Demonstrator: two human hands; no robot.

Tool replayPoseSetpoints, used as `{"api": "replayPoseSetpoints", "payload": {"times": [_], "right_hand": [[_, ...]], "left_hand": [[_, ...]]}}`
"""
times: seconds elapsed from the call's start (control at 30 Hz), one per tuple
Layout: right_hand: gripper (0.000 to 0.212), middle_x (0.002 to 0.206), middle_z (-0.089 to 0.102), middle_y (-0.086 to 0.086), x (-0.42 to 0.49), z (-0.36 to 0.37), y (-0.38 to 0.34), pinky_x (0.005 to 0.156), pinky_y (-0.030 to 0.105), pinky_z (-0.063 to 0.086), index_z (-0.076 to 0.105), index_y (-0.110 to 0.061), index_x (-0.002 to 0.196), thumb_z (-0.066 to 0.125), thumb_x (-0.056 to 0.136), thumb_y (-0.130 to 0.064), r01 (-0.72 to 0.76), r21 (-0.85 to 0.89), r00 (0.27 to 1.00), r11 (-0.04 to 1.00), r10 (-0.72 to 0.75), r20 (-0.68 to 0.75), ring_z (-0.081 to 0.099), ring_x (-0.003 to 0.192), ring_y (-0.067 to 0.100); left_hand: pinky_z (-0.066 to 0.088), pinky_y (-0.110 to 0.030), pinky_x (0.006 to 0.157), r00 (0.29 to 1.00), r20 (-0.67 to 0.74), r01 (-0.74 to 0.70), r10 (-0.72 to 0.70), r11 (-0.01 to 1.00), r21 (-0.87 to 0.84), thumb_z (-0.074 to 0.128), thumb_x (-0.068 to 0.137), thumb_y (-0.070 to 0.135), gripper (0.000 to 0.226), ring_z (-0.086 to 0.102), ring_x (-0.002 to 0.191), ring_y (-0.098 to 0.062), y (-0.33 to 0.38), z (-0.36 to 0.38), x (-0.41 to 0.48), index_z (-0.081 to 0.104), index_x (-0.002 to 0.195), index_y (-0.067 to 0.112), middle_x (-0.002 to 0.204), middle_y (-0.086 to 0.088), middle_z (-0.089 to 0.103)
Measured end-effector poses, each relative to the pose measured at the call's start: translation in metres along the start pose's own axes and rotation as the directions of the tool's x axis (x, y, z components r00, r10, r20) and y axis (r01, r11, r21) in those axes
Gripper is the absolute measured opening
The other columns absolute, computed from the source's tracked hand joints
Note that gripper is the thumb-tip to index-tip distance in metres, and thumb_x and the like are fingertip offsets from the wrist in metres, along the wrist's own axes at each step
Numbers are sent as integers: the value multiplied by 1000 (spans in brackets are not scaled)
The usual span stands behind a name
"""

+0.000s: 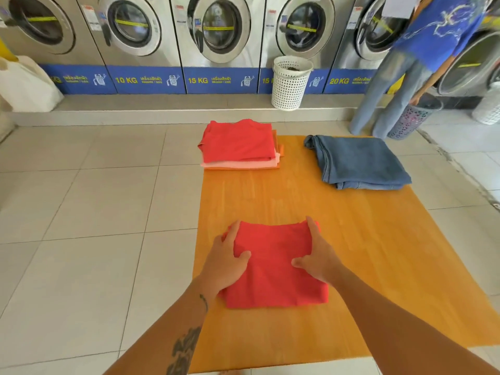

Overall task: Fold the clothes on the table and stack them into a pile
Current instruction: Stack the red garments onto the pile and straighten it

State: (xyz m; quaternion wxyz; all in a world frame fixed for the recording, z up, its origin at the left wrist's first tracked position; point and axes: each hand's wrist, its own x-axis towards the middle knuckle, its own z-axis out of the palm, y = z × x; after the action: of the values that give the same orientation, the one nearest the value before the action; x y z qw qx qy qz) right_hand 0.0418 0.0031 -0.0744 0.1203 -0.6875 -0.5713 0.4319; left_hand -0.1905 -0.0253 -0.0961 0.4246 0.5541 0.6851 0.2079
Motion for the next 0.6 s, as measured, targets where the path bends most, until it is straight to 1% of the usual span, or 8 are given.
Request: {"api": "replayPoseSetpoints", "payload": {"times": [0.1, 0.2, 0.27, 0.3, 0.37, 0.43, 0.53, 0.6], "right_hand": [[106, 144, 46, 9, -2, 5, 4, 80, 29, 47, 6, -44, 153, 72, 78, -10, 22, -65, 999, 998, -25, -40, 52, 93, 16], [89, 141, 49, 9, -2, 6, 7, 79, 24, 43, 18, -44, 152, 64, 83, -10, 50, -111, 996, 993, -57, -67, 51, 88, 14], [82, 141, 52, 4, -1, 7, 8, 80, 21, 40, 27, -42, 150, 62, 83, -9, 76, -111, 993, 991, -85, -81, 50, 90, 10], [80, 141, 52, 1, 0, 8, 9, 82, 20, 39, 30, -41, 149, 63, 83, -9, 84, -100, 992, 991, -93, -87, 49, 92, 9], [79, 140, 50, -6, 4, 7, 11, 87, 21, 38, 31, -42, 148, 65, 83, -12, 78, -59, 993, 995, -83, -89, 51, 103, 11], [76, 131, 45, -13, 6, 3, 14, 93, 25, 37, 29, -44, 148, 64, 86, -17, 71, 23, 993, 997, -69, -99, 49, 114, 13], [67, 124, 49, -17, 5, -1, 19, 92, 26, 40, 39, -44, 140, 61, 87, -10, 145, 111, 978, 983, -126, -164, 53, 106, 9], [54, 112, 58, -17, 4, -1, 21, 80, 23, 43, 49, -40, 125, 60, 87, -4, 199, 129, 961, 972, -167, -220, 58, 90, 4]], "left_hand": [[39, -35, 106, 998, 59, -30, 25, 995, 92, 57, 89, 49, 79, 40, 134, -22, -2, 4, 4, 5, 148, 54, 152, 2, 17], [40, -32, 102, 999, 2, -41, 41, 993, 107, 60, 90, 40, 74, 43, 130, -21, -5, 10, 6, 18, 149, 48, 151, -1, 21], [38, -30, 104, 998, -38, -44, 46, 998, 41, 61, 91, 34, 69, 41, 130, -20, -9, 13, 5, 25, 148, 47, 149, 1, 28], [36, -32, 108, 997, -52, -52, 52, 999, 1, 62, 90, 32, 68, 39, 133, -19, -12, 13, 5, 28, 147, 48, 151, 3, 29], [33, -37, 114, 995, -85, -66, 60, 995, -76, 64, 89, 28, 67, 33, 139, -16, -16, 13, 4, 33, 145, 47, 155, 7, 28], [31, -36, 116, 992, -113, -66, 51, 989, -135, 64, 90, 25, 64, 31, 141, -12, -17, 12, 3, 37, 145, 44, 155, 12, 29], [30, -32, 115, 987, -154, -73, 46, 982, -174, 57, 95, 20, 55, 32, 140, -9, -14, 13, -1, 42, 142, 44, 154, 16, 31], [28, -31, 116, 980, -192, -82, 41, 975, -207, 51, 98, 15, 50, 32, 140, -8, -9, 17, -3, 47, 139, 43, 153, 17, 32]]}}
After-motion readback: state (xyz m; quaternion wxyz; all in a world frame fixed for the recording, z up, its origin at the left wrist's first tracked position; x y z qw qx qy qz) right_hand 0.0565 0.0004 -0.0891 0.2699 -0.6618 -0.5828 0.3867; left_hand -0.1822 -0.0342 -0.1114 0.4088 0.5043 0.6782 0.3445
